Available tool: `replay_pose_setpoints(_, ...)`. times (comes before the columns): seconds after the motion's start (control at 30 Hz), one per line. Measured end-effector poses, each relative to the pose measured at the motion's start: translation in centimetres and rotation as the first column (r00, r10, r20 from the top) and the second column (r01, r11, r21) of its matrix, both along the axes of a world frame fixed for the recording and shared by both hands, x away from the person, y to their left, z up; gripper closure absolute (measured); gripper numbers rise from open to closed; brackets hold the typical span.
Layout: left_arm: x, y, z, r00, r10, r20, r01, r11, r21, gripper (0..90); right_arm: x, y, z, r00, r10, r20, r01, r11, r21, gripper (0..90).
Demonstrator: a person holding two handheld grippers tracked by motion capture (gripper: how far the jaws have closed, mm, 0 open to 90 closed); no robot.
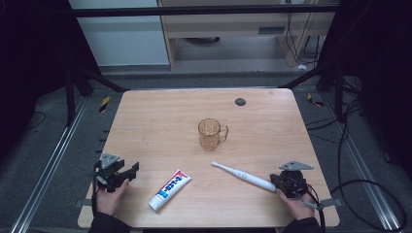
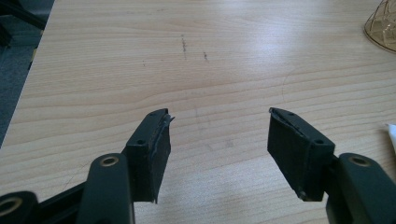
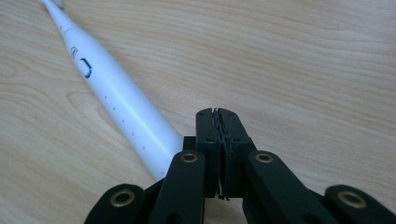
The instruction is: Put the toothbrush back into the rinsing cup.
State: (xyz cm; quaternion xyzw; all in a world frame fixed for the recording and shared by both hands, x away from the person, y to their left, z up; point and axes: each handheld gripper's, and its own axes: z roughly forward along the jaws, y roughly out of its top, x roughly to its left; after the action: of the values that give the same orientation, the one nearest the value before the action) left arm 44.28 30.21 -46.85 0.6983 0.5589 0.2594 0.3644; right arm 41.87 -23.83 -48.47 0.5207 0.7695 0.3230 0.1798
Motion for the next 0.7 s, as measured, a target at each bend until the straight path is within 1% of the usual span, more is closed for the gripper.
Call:
replay_pose_setpoints(0.03,0.0,0.0,0.0,1.0000,0.000,0.000,0.000,1.0000,0.001,38.5,-0.2,0.1,0.0,1.0000,0.004,-0.003,-0.004,1.0000,0.003,87.9)
replay_pose_setpoints(0.1,0.0,-0.1,0.0,1.0000,-0.001,0.000,0.001,1.0000,0.002,38.5,-0.4,0.3,-0.1,0.9999,0.013,0.001,-0.013,0.9998,-0.012,87.8)
replay_pose_setpoints(0.13,0.0,-0.1,0.0,1.0000,-0.001,0.000,0.001,1.0000,0.002,38.5,-0.6,0.5,-0.1,0.9998,0.020,-0.004,-0.020,0.9997,-0.012,87.6)
replay_pose_setpoints(0.27,0.0,0.0,0.0,1.0000,0.001,0.000,-0.001,1.0000,0.002,38.6,-0.9,0.6,-0.1,0.9996,0.028,-0.006,-0.028,0.9996,-0.011,87.5)
replay_pose_setpoints(0.3,0.0,0.0,0.0,1.0000,0.000,0.000,0.000,1.0000,0.002,38.5,-1.0,0.7,-0.1,0.9995,0.030,-0.012,-0.030,0.9995,-0.010,87.5)
replay_pose_setpoints(0.37,0.0,0.0,0.0,1.0000,0.001,0.001,-0.001,1.0000,0.002,38.5,-1.3,0.8,-0.2,0.9994,0.033,-0.013,-0.033,0.9994,-0.003,87.4)
replay_pose_setpoints(0.5,0.0,0.0,0.0,1.0000,0.002,0.001,-0.002,1.0000,0.003,38.5,-1.8,0.9,-0.2,0.9991,0.042,-0.009,-0.043,0.9991,-0.006,87.4)
replay_pose_setpoints(0.57,-0.1,0.0,0.0,1.0000,0.002,0.001,-0.002,1.0000,0.003,38.5,-2.1,0.9,-0.2,0.9990,0.042,-0.014,-0.042,0.9991,-0.002,87.2)
replay_pose_setpoints(0.7,-0.1,0.0,0.0,1.0000,0.002,0.002,-0.002,1.0000,0.003,38.5,-2.4,1.0,-0.3,0.9989,0.045,-0.016,-0.045,0.9990,0.000,87.1)
